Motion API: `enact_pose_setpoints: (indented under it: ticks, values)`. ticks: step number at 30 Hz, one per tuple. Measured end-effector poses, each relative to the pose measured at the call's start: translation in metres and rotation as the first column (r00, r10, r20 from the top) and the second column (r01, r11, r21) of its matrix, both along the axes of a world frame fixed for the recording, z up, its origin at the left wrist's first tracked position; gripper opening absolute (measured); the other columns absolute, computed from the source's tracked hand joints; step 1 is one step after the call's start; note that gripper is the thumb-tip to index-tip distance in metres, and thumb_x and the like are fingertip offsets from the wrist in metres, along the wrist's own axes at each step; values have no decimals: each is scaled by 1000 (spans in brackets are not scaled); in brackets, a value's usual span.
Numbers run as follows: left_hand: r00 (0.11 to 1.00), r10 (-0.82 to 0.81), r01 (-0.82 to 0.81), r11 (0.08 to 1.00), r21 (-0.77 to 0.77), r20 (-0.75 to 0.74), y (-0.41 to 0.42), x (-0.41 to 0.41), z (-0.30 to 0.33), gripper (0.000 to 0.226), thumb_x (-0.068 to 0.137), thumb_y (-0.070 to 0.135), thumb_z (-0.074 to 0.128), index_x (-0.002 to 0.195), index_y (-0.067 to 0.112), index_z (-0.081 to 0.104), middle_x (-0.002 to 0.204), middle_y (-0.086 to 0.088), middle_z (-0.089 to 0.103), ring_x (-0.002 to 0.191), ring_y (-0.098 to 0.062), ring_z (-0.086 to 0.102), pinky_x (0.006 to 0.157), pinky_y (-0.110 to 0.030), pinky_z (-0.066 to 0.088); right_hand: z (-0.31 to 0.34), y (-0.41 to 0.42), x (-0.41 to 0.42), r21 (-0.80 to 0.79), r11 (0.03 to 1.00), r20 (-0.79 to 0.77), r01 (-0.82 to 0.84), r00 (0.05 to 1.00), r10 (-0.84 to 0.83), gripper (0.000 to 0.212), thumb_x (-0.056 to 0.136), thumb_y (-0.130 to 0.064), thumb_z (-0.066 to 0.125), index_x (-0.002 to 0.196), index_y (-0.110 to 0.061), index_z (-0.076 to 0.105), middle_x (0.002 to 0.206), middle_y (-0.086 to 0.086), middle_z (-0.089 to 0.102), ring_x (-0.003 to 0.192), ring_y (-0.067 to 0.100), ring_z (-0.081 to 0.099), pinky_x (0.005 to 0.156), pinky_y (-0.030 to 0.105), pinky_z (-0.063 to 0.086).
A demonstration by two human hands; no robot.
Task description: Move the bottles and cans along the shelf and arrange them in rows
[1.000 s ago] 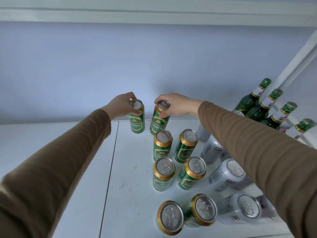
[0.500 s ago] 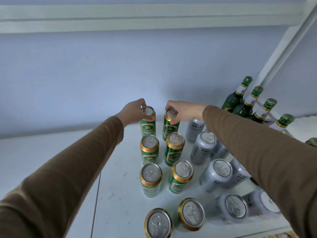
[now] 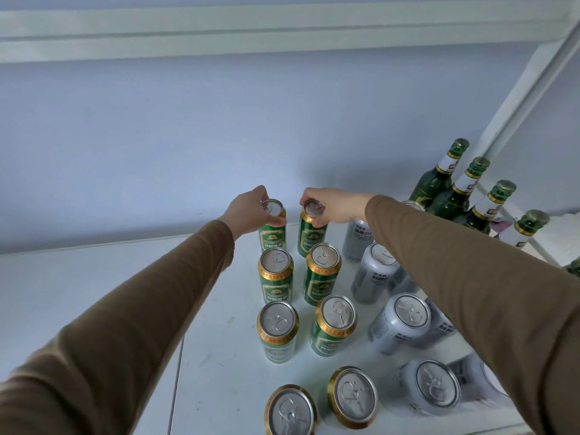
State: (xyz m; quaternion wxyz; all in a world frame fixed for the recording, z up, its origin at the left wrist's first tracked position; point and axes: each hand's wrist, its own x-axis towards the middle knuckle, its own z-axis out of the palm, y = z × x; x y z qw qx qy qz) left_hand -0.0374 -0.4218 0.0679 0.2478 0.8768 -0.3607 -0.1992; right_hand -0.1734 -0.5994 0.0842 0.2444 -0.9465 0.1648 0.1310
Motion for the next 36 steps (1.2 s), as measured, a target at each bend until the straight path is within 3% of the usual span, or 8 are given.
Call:
enact_pose_setpoints:
  ticks: [7, 22, 29, 34, 36]
  values:
    - [1000, 1, -1, 1000, 17, -19, -2, 1, 1, 58, 74, 40, 87, 112, 15, 50, 105, -6, 63, 95, -25, 60, 72, -33, 51, -4, -3, 5, 13, 1000, -3, 0, 1000, 0, 55, 92, -12, 70, 141, -19, 46, 139, 7, 51, 120, 27, 52, 93, 35, 45]
    - [1000, 15, -15, 999, 30, -1, -2, 0, 0, 62, 73, 40, 87, 118, 14, 53, 106, -5, 62, 96, -26, 59, 81, -38, 56, -6, 1, 5, -25, 1000, -28, -10, 1000, 9, 58, 96, -11, 65, 148, -18, 40, 146, 9, 43, 126, 30, 48, 105, 44, 45]
    - [999, 18, -17, 1000, 25, -45, 4, -2, -1, 76, 76, 39, 85, 136, 15, 45, 122, -7, 62, 105, -24, 57, 81, -33, 50, -5, 8, 0, 13, 999, -7, 39, 999, -39, 68, 97, -12, 63, 156, -23, 31, 155, 9, 34, 137, 32, 42, 109, 41, 41]
    - [999, 6, -7, 1000, -23, -47, 14, -4, 2, 83, 77, 38, 84, 146, 20, 41, 140, -7, 54, 110, -21, 51, 82, -31, 46, 0, 14, -9, -4, 996, 60, 86, 995, -86, 74, 95, -24, 68, 158, -26, 28, 160, 7, 29, 143, 29, 36, 113, 40, 36]
    - [1000, -12, 12, 999, -31, -21, 20, -7, 5, 85, 78, 38, 84, 149, 21, 40, 147, -6, 48, 121, -24, 50, 87, -32, 47, 4, 18, -15, -22, 995, 77, 99, 992, -97, 74, 94, -30, 68, 157, -25, 30, 161, 7, 30, 146, 29, 32, 117, 43, 33]
